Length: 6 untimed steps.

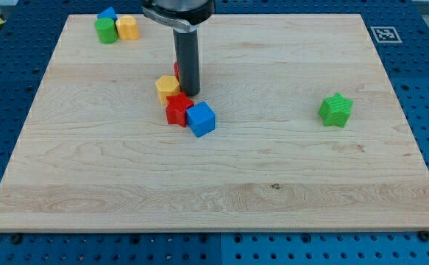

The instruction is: Move the arm vertical to the bottom of the blue cube

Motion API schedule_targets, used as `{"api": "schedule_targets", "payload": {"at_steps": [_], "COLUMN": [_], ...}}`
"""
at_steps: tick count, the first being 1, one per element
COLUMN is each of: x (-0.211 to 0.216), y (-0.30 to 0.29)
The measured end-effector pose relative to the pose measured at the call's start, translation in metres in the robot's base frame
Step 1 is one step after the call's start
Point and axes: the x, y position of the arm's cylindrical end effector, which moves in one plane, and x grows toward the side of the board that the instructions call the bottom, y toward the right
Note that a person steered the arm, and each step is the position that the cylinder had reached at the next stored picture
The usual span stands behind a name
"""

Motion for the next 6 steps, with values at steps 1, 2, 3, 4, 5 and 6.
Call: {"api": "schedule_targets", "payload": {"at_steps": [1, 2, 3, 4, 5, 6], "x": [0.012, 0.013, 0.018, 0.047, 0.088, 0.134], "y": [0.017, 0.028, 0.079, 0.114, 0.118, 0.110]}}
